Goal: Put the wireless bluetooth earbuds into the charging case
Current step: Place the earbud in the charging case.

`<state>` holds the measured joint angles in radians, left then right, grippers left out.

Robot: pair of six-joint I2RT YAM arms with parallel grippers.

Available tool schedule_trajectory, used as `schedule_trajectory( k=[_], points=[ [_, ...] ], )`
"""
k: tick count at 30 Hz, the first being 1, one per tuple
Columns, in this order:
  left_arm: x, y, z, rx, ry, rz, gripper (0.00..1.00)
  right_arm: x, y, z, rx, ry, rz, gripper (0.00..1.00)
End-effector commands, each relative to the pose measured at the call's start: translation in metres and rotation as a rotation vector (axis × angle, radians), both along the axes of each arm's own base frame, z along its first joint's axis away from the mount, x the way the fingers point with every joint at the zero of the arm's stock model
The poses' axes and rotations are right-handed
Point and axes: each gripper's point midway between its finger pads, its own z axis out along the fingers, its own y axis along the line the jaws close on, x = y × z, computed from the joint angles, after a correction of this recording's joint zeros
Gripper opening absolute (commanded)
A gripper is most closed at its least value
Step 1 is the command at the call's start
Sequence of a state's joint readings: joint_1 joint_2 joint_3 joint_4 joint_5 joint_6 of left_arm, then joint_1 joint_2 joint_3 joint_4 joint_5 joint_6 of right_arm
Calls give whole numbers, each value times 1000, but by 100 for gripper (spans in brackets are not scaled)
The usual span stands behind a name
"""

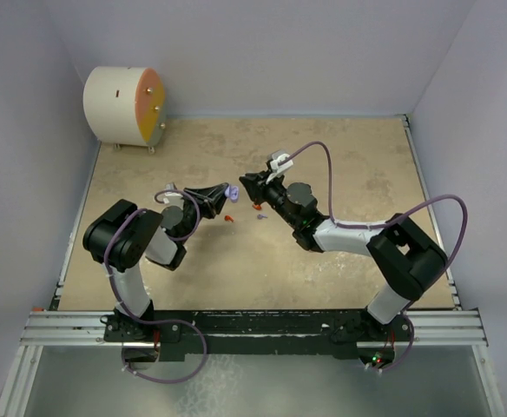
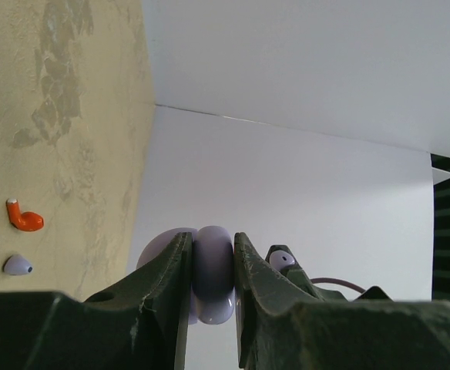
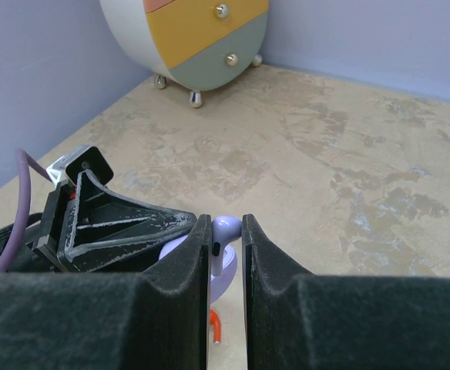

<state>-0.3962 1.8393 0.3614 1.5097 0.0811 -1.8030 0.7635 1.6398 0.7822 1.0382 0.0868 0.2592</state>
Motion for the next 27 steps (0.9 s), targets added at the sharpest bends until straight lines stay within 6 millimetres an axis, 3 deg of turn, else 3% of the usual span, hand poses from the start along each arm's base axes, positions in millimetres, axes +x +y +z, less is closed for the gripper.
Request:
schedule_trajectory(
  k=[1, 27],
  points=[
    [-8, -3, 75, -126, -240, -19, 0, 8, 4, 39, 67, -92, -10, 0],
    [-9, -18, 85, -140, -253, -53, 0, 12, 6, 26, 37, -87, -19, 0]
  ],
)
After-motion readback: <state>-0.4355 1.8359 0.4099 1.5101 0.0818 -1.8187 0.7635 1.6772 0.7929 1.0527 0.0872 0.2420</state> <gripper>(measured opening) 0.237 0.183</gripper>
